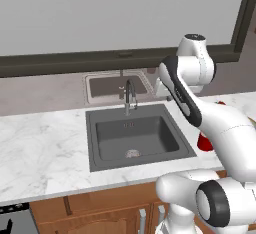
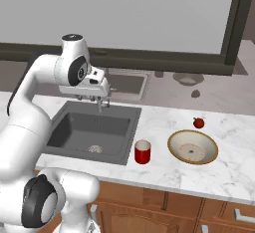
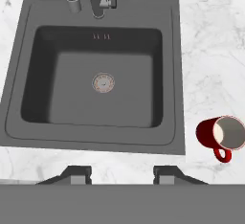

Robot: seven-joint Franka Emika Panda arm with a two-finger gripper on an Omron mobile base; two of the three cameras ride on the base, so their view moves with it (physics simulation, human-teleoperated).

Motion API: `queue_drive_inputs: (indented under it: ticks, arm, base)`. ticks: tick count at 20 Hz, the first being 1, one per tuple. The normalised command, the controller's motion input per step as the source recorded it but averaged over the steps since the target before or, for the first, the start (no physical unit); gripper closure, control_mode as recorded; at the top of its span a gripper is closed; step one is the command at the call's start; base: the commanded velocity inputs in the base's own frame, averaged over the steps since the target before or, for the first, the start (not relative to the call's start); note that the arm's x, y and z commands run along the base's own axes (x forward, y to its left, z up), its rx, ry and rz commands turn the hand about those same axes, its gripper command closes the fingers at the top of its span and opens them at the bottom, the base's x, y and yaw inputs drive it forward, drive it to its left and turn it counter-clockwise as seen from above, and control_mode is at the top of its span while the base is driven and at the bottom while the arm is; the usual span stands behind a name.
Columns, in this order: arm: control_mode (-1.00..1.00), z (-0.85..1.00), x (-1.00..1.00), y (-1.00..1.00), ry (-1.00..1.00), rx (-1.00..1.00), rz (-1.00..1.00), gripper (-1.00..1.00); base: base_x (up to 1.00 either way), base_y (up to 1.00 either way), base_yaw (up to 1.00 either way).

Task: Pick the mug and place it in the sink. Pick the bowl and place it in the open cabinet and then close the cabinet.

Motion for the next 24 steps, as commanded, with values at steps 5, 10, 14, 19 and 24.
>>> queue_drive_inputs:
  ticks: [5,10,14,19,24]
  arm:
    - [-1.00,-0.11,-0.27,0.00,0.00,0.00,0.00,-1.00]
    - [-1.00,-0.38,-0.68,-0.03,0.02,0.00,0.00,-1.00]
    - [-1.00,-0.27,-0.67,-0.15,0.03,0.00,-0.01,-1.00]
    - [-1.00,0.00,-0.48,-0.52,0.00,0.00,-0.06,-1.00]
    - [-1.00,0.00,-0.56,-0.72,0.00,0.00,-0.09,-1.00]
  base:
    - [0.00,0.00,0.00]
    - [0.00,0.00,0.00]
    - [0.00,0.00,0.00]
    - [0.00,0.00,0.00]
    - [0.00,0.00,0.00]
